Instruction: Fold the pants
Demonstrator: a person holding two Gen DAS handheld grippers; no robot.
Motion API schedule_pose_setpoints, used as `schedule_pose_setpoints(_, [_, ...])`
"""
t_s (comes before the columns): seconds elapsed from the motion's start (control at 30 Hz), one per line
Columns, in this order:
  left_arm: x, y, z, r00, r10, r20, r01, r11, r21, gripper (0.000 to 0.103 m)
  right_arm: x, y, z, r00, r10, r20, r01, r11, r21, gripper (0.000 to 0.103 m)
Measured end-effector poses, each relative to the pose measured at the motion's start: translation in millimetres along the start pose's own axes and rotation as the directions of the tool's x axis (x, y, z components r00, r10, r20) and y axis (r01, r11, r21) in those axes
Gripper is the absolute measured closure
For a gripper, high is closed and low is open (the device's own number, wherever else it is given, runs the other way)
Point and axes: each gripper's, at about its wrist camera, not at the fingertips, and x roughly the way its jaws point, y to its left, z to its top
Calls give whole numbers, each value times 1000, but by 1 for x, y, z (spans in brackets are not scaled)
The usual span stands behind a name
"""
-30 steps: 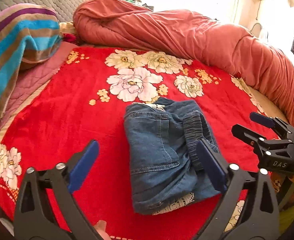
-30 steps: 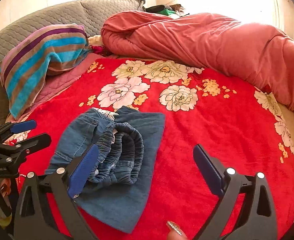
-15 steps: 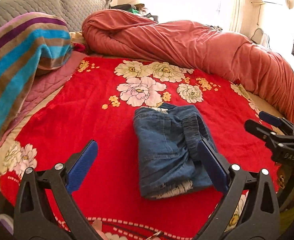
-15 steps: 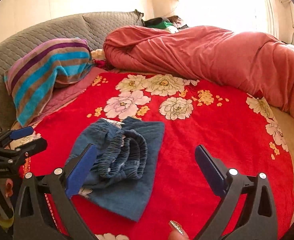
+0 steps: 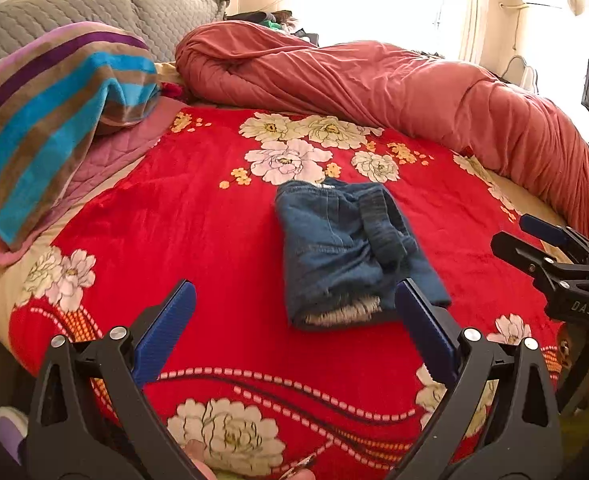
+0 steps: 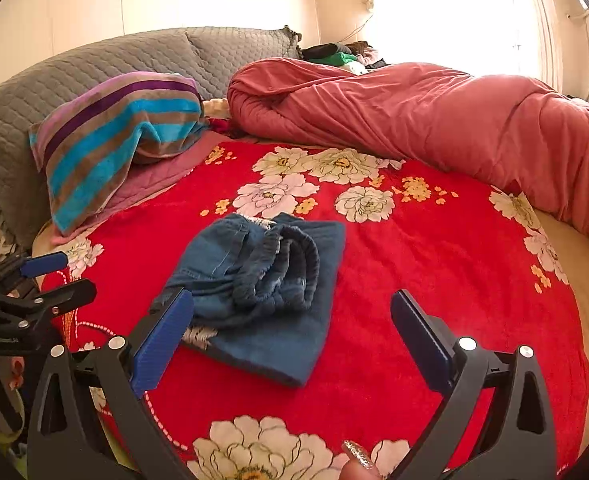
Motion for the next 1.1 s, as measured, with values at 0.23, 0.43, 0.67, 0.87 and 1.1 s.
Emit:
schedule_pose_setpoints(0.23, [-7, -2, -23, 1000, -8, -20, 8, 1000, 9, 10, -6, 3, -20, 999, -22, -34, 23, 999, 25, 5])
schedule_pose_setpoints(0.43, [-5, 2, -41, 998, -19, -54, 18, 1000, -13, 10, -9, 13, -49, 995, -22, -93, 26, 999, 42, 5])
schedule_pose_setpoints(0.67, [3, 5, -57, 994, -30, -105, 26, 999, -46, 10, -1, 14, -71, 988, -40, -152, 50, 997, 61, 5])
schedule_pose_setpoints(0.87, [5, 0, -62, 993, -13, -118, 9, 1000, -29, 10, 1, 15, -74, 986, -39, -165, 49, 997, 59, 5])
schedule_pose_setpoints(1.1, [4, -1, -62, 993, 0, -114, -3, 1000, -25, 10, 1, 14, -73, 986, -36, -165, 47, 997, 66, 5])
